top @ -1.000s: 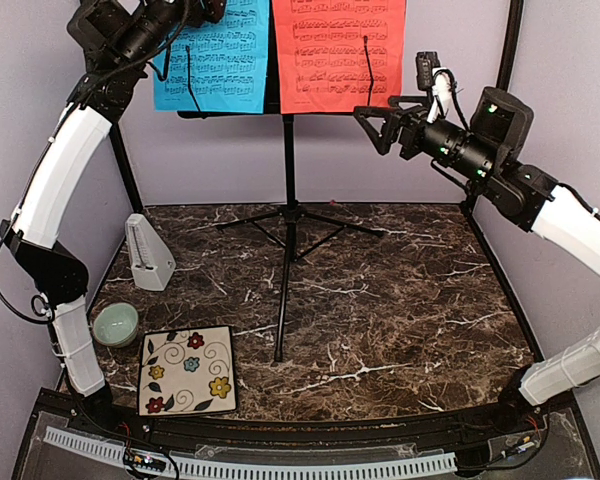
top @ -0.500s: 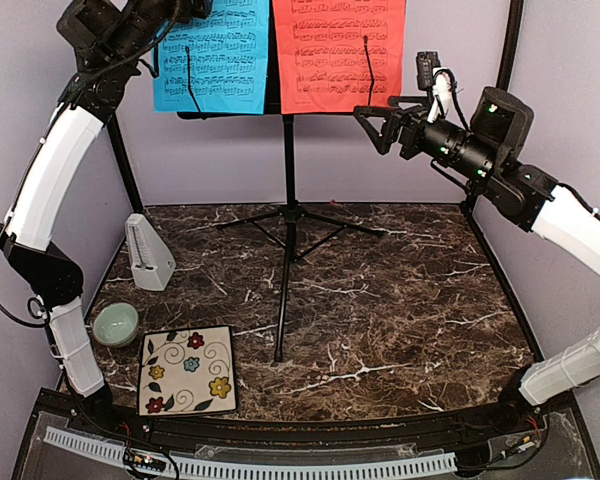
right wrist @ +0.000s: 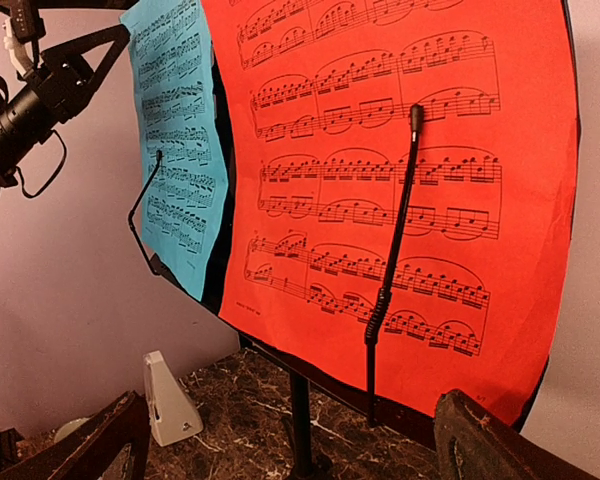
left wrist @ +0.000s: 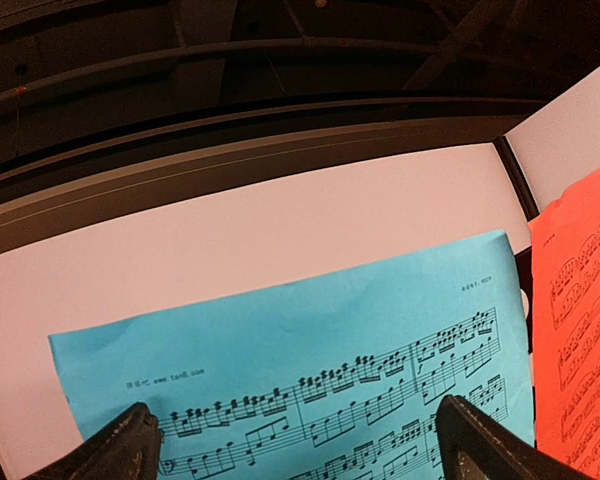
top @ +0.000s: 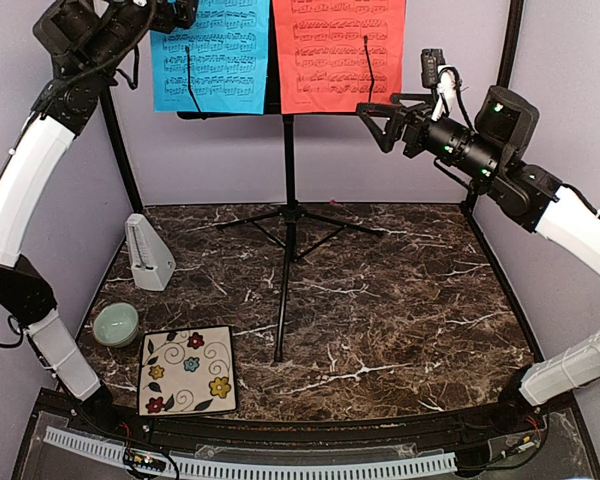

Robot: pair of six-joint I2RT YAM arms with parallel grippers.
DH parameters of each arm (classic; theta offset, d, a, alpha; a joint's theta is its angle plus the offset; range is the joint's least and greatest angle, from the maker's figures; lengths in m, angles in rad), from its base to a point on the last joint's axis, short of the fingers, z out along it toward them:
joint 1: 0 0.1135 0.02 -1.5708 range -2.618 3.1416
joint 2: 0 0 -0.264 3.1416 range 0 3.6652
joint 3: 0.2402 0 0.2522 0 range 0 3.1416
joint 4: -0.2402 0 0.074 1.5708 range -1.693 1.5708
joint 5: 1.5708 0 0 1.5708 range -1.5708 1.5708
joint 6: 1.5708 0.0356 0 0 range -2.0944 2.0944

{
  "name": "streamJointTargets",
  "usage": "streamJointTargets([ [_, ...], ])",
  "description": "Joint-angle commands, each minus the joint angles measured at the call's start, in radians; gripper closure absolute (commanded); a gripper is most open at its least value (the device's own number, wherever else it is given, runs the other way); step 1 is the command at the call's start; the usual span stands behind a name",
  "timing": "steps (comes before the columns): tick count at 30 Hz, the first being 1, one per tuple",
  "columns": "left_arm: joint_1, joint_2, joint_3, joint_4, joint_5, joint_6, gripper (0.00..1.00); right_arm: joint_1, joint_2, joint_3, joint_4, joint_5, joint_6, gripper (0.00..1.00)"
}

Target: Set up the instrument practice props

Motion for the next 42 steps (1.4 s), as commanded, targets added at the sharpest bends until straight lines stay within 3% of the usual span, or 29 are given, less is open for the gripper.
streamJointTargets([
  [1,0.005,-0.143,-0.127,-0.006,-0.024,-0.03,0.01,0.007,-0.022,0.015,0.032,-0.013,0.001,0.0],
  [12,0.004,-0.373,-0.449,-0.057,-0.073,-0.097,0.01,0.007,-0.041,0.012,0.02,-0.017,-0.012,0.0],
  [21,0.004,-0.373,-0.474,-0.054,-0.035,-0.139,0.01,0.007,-0.042,0.018,0.022,-0.041,-0.001,0.0],
  [26,0.004,-0.336,-0.421,-0.049,0.007,-0.161,0.01,0.008,-0.047,0.024,0.008,-0.05,-0.006,0.0],
  [32,0.005,-0.215,-0.247,-0.054,0.033,-0.177,0.01,0.013,-0.041,0.031,0.006,-0.061,-0.004,0.0],
  [39,0.005,-0.017,0.056,-0.126,-0.058,-0.147,0.01,0.018,-0.04,0.031,0.003,-0.052,-0.008,0.0],
  [42,0.004,0.015,0.087,-0.116,-0.156,-0.111,0.01,0.019,-0.041,0.029,0.0,-0.048,-0.008,0.0],
])
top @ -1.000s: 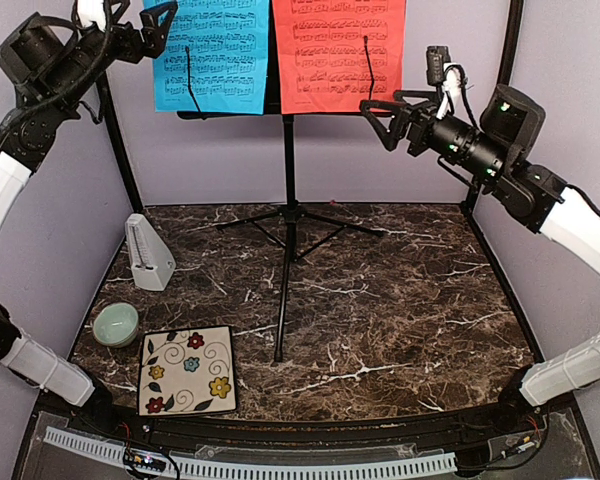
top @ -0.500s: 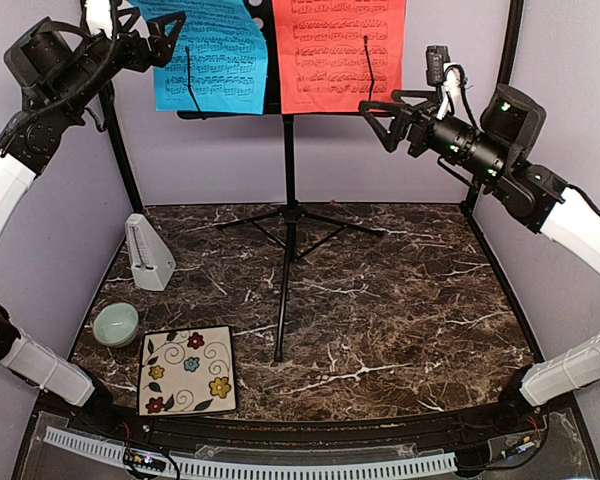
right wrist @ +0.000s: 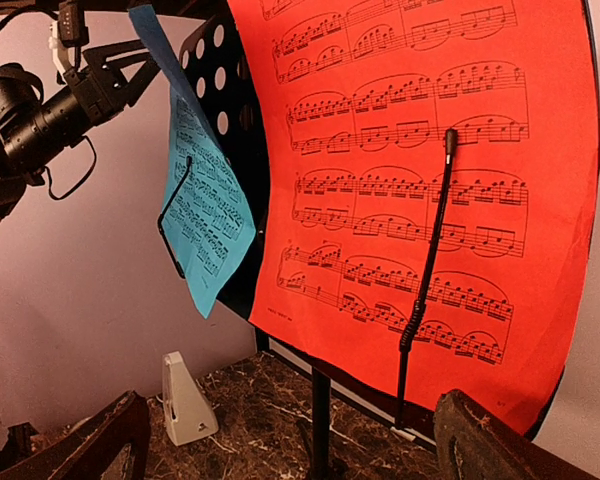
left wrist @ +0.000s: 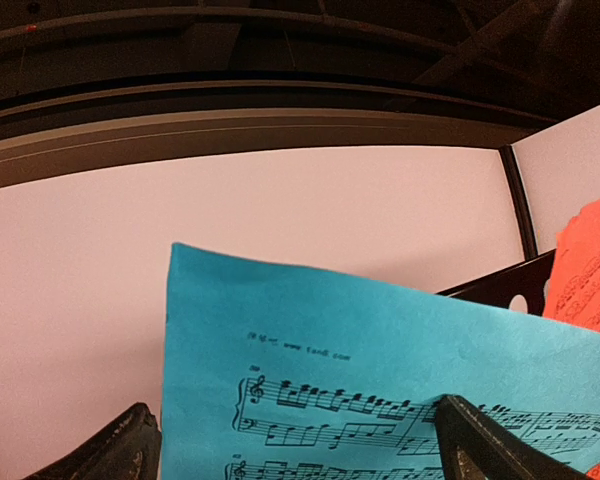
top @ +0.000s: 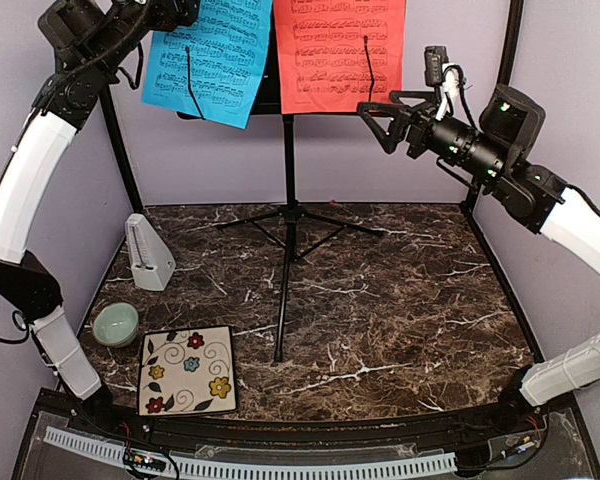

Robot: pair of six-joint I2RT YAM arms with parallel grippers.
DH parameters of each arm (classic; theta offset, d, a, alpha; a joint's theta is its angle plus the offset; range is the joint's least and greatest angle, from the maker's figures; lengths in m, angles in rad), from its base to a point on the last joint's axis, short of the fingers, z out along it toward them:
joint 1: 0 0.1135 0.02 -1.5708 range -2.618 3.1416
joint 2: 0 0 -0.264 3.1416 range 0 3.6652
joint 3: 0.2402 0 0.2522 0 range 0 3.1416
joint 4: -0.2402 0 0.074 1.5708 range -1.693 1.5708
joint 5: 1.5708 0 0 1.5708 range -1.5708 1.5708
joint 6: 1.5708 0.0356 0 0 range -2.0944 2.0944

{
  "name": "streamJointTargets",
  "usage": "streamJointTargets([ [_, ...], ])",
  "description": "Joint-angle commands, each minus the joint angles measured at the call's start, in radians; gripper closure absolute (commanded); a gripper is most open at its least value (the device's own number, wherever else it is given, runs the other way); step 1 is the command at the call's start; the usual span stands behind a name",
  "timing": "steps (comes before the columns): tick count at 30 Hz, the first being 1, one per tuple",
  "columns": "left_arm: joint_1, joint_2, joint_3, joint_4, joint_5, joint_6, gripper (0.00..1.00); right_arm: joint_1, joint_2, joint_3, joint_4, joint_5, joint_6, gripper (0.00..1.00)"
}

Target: Set up the instrument practice props

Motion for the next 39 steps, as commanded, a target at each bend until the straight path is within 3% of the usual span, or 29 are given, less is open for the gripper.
streamJointTargets([
  [1,0.004,0.024,0.053,-0.006,-0.147,0.056,0.01,0.01,-0.023,0.027,0.001,-0.003,-0.007,0.0],
  [9,0.01,-0.019,-0.006,-0.057,-0.192,0.122,0.01,0.01,-0.029,0.016,-0.001,0.005,-0.021,0.0],
  [16,0.067,-0.018,0.013,-0.161,-0.224,0.07,0.01,0.012,-0.033,0.005,0.007,0.004,-0.024,0.0],
  [24,0.109,-0.047,-0.004,-0.245,-0.091,-0.031,0.01,0.01,-0.055,-0.009,0.006,0.018,-0.032,0.0],
  [39,0.161,-0.058,0.011,-0.282,-0.121,-0.045,0.01,0.01,-0.068,-0.026,0.014,0.017,-0.035,0.0],
])
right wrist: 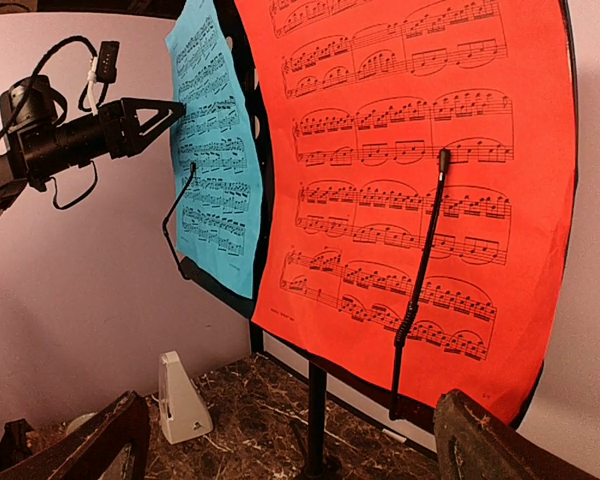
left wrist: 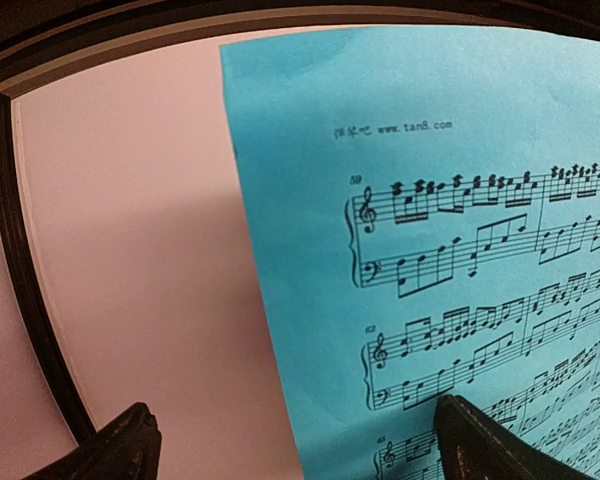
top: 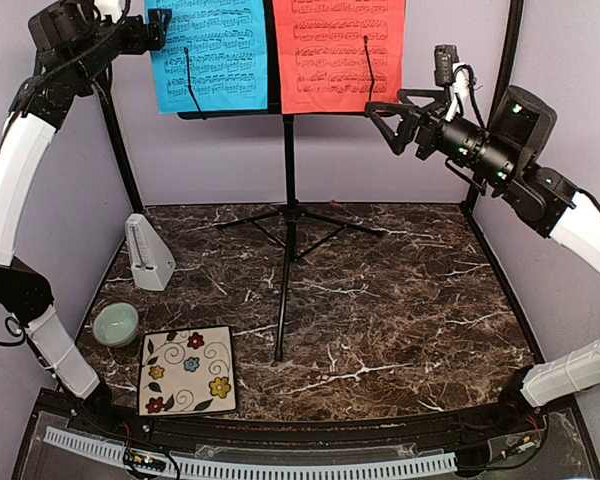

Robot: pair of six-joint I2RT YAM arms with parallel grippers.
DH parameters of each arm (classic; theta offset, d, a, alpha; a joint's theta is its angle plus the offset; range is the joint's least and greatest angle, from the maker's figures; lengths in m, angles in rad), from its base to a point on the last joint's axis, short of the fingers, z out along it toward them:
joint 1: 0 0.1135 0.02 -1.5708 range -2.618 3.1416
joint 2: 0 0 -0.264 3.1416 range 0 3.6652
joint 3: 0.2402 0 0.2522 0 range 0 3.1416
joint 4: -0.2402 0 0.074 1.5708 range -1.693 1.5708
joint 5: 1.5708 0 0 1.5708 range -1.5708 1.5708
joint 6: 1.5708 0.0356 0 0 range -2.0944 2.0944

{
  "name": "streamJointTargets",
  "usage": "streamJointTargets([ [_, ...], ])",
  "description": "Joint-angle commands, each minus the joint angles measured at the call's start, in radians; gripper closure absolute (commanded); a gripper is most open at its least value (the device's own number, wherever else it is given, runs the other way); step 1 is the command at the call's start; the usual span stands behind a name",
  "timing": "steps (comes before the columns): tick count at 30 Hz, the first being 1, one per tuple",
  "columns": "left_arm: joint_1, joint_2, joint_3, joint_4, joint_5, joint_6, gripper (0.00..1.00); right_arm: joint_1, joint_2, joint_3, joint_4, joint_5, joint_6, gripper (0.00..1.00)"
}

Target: Set up the instrument practice props

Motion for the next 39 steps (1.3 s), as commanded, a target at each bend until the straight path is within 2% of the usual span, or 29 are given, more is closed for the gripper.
streamJointTargets([
  [1,0.017,-0.012,0.027,-0.034,-0.009,-0.023,0.01,0.008,-0.025,-0.011,0.035,0.008,-0.01,0.0],
  [13,0.047,-0.047,-0.05,-0.04,-0.026,-0.075,0.02,0.009,-0.04,-0.026,0.036,0.019,-0.015,0.0],
  [19,0.046,-0.098,-0.114,0.013,0.072,-0.105,0.01,0.008,-0.044,-0.03,0.039,0.016,-0.014,0.0],
  [25,0.047,-0.181,-0.209,0.018,0.093,-0.118,0.01,0.008,-0.044,-0.035,0.043,0.011,-0.01,0.0],
  [30,0.047,-0.289,-0.383,0.029,0.112,-0.128,0.01,0.008,-0.04,-0.034,0.049,0.006,-0.008,0.0],
  [34,0.047,-0.405,-0.592,0.047,0.056,-0.146,0.01,0.008,-0.04,-0.034,0.05,0.005,-0.008,0.0],
  [39,0.059,-0.468,-0.796,-0.058,0.002,-0.229,0.01,0.008,-0.041,-0.041,0.056,-0.001,0.0,0.0],
])
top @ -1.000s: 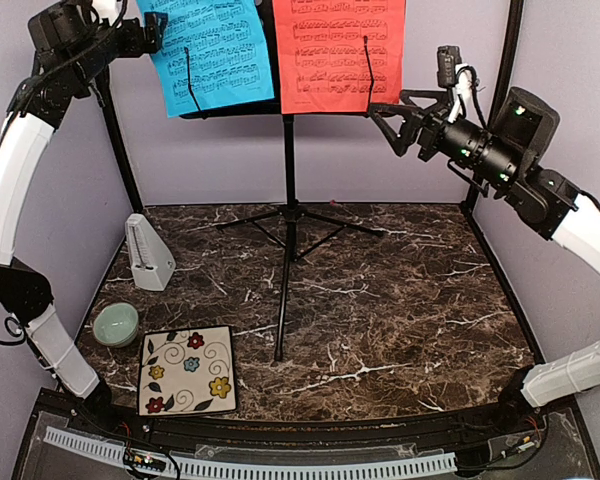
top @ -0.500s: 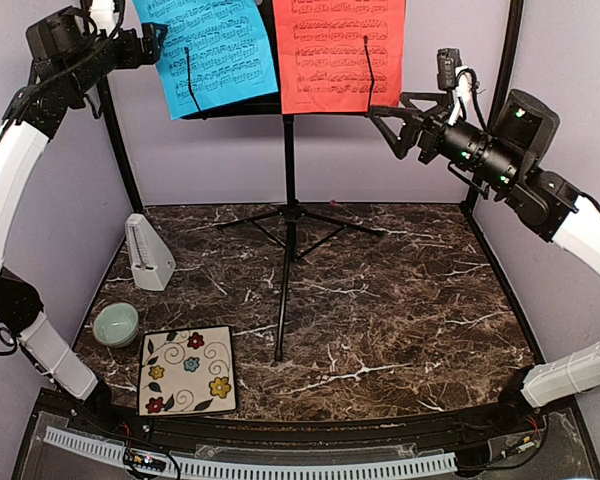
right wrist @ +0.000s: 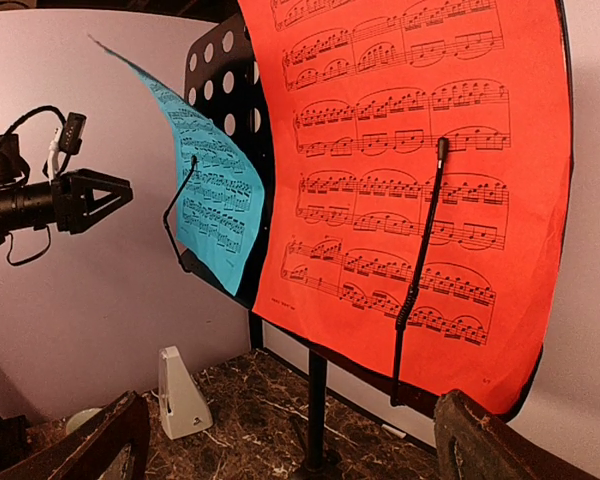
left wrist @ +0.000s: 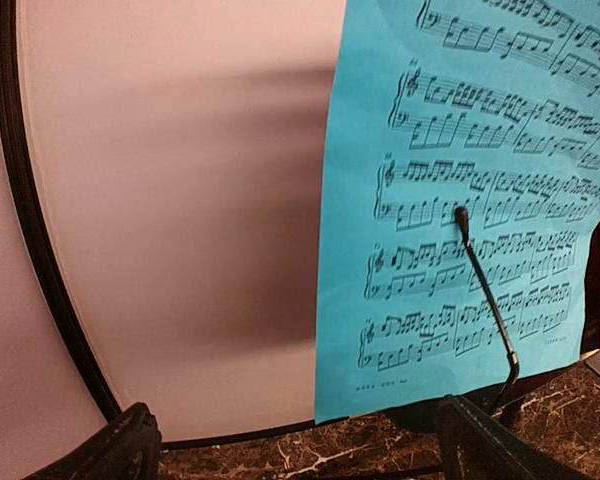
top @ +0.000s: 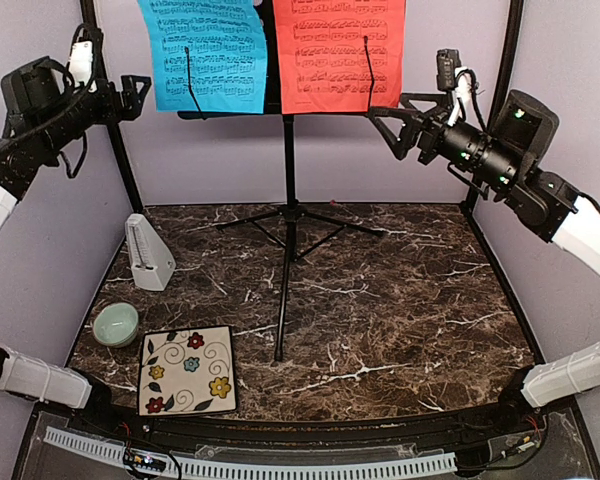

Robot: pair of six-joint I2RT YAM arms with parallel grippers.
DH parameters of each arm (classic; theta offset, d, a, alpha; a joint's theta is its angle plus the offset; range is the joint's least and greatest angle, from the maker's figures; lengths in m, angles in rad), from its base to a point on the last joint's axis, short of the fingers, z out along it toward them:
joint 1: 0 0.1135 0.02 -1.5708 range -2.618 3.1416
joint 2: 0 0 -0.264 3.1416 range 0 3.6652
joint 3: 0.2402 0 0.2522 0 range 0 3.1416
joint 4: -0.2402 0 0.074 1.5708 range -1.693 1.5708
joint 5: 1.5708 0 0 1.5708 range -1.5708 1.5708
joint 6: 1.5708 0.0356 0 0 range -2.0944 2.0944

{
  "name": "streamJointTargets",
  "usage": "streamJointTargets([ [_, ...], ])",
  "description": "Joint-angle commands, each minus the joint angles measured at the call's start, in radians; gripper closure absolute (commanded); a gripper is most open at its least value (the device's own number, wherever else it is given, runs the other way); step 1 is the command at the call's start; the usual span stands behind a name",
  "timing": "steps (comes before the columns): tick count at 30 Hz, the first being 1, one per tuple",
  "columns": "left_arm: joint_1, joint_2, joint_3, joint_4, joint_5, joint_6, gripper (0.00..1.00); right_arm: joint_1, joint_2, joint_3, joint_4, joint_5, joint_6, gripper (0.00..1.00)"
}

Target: Set up the instrument practice props

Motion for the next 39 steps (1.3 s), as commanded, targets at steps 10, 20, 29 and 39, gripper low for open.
streamJointTargets([
  [10,0.321,-0.015,-0.488,-0.041,0.214,-0.23,0.01,0.007,-0.069,-0.06,0.037,-0.007,0.009,0.0],
  [20,0.441,0.07,-0.58,0.014,0.251,-0.126,0.01,0.007,-0.152,-0.137,-0.038,-0.031,0.021,0.0],
  [29,0.445,0.139,-0.623,0.076,0.368,-0.114,0.04,0.007,-0.221,-0.207,-0.095,-0.055,0.047,0.0],
  [39,0.444,0.205,-0.665,0.108,0.373,-0.075,0.14,0.007,-0.248,-0.298,-0.07,-0.073,0.1,0.0],
])
